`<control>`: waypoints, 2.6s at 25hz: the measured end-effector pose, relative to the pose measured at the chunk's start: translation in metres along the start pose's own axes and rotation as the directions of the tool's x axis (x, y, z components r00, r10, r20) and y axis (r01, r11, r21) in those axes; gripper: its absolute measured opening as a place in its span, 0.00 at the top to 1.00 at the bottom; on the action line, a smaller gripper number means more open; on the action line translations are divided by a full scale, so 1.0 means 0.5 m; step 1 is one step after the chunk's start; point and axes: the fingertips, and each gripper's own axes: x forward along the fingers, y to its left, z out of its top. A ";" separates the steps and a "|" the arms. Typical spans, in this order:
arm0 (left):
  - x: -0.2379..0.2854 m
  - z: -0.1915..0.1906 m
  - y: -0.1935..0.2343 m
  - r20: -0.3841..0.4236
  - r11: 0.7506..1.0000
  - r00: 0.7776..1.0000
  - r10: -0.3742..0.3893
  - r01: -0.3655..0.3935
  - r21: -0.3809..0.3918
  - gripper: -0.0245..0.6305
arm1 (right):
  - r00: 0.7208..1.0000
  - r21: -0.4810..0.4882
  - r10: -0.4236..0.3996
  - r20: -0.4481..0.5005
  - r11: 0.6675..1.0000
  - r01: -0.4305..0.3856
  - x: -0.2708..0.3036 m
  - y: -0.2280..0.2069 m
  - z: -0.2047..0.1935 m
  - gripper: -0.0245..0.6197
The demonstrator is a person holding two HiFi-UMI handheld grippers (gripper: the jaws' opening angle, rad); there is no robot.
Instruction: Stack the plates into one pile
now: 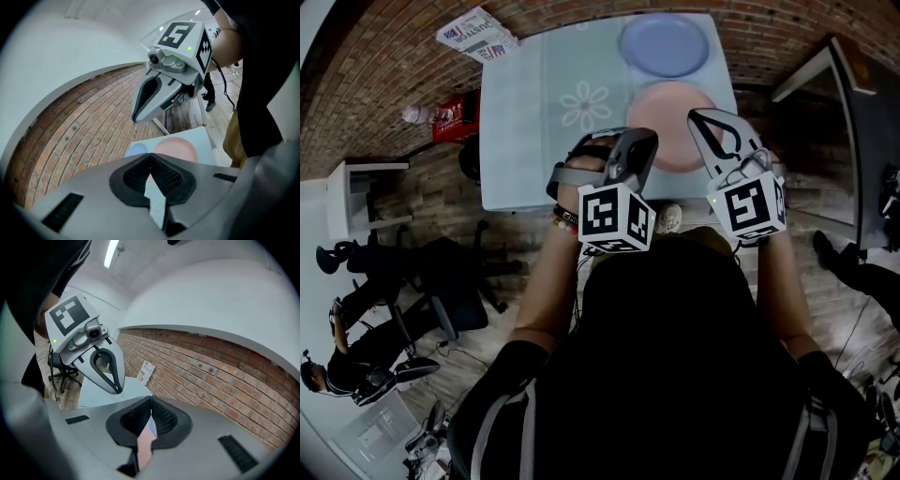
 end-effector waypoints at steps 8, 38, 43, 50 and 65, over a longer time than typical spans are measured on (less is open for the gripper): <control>0.006 0.001 0.001 -0.008 1.000 1.000 -0.002 0.002 -0.002 0.93 | 1.000 -0.001 0.006 0.002 1.000 -0.006 0.000 -0.004 -0.002 0.91; 0.078 -0.090 0.086 -0.033 0.998 0.999 0.021 -0.018 0.067 0.93 | 0.999 -0.011 -0.001 -0.046 1.000 0.000 0.067 -0.021 0.012 0.91; 0.138 -0.164 0.155 -0.014 0.995 0.999 0.049 -0.047 0.093 0.93 | 0.995 -0.015 -0.034 -0.092 0.999 0.033 0.117 -0.039 0.019 0.91; 0.271 -0.233 0.201 0.003 0.978 0.997 -0.071 0.069 0.197 0.83 | 0.978 0.047 -0.132 -0.163 0.989 0.142 0.151 -0.089 0.015 0.91; 0.551 -0.323 0.145 -0.071 0.898 0.951 -0.301 0.308 0.315 0.82 | 0.935 0.116 -0.176 -0.307 0.968 0.221 0.189 -0.133 -0.081 0.91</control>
